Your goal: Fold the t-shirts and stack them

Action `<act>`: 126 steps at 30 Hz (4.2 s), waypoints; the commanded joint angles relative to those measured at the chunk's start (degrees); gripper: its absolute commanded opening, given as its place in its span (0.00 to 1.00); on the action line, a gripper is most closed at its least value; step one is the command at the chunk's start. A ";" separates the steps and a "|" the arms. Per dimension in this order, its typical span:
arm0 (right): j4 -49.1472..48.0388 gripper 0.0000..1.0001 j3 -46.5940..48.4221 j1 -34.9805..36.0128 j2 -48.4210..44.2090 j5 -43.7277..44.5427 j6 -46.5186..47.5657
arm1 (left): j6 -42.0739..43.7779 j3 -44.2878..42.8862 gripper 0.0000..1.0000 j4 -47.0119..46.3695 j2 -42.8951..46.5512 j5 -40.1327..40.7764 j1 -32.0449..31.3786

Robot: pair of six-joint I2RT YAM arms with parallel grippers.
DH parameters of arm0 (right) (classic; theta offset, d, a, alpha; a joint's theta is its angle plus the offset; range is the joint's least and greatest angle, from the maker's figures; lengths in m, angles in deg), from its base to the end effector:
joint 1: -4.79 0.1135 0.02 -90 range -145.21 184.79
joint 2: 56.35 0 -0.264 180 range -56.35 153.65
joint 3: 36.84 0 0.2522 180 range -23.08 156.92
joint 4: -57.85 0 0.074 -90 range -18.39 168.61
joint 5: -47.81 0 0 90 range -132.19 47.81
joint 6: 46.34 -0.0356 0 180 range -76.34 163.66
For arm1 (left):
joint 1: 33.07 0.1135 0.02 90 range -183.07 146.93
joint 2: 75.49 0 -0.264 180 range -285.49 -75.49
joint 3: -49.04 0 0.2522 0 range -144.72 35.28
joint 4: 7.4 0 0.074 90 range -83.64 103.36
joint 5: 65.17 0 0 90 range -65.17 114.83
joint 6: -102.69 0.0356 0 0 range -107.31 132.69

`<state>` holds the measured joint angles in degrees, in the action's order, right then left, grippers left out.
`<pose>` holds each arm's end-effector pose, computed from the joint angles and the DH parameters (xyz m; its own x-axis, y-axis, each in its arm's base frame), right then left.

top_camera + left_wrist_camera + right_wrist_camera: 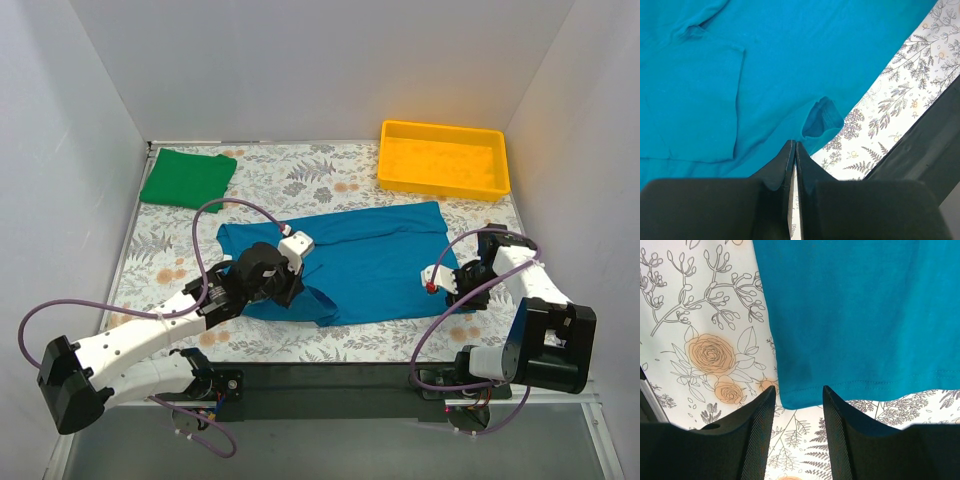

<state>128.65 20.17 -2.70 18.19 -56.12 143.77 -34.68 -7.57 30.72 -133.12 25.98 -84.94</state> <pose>0.1927 -0.0167 0.1835 0.0563 -0.9711 -0.2318 -0.9966 -0.0408 -0.0709 0.1338 -0.1693 0.2628 -0.8355 -0.1269 -0.5346 0.2394 0.7917 -0.5621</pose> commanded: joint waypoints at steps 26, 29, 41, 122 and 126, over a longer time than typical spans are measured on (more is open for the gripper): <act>-6.24 0.01 -2.03 -0.42 -2.38 -0.12 -3.70 | -0.44 2.42 0.00 -2.74 9.71 -2.71 -0.15; -5.45 0.01 0.43 -0.51 -2.65 -1.18 -5.80 | 0.18 2.68 0.00 -2.04 11.13 -3.26 -0.15; -4.74 0.01 6.41 -0.86 0.07 -5.84 -11.78 | 2.20 3.65 0.00 0.34 16.23 -1.85 -0.15; -2.19 0.01 30.06 -1.39 26.35 -15.51 -24.70 | -12.57 -0.57 0.00 -1.50 11.66 24.52 15.67; -2.37 0.01 30.67 -0.51 27.14 -15.25 -25.41 | -11.16 -0.22 0.00 -3.09 10.26 23.29 16.37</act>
<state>125.43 48.41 -3.79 44.77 -69.76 119.60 -48.01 -7.55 30.11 -122.17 50.81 -69.18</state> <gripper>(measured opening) 0.020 0.009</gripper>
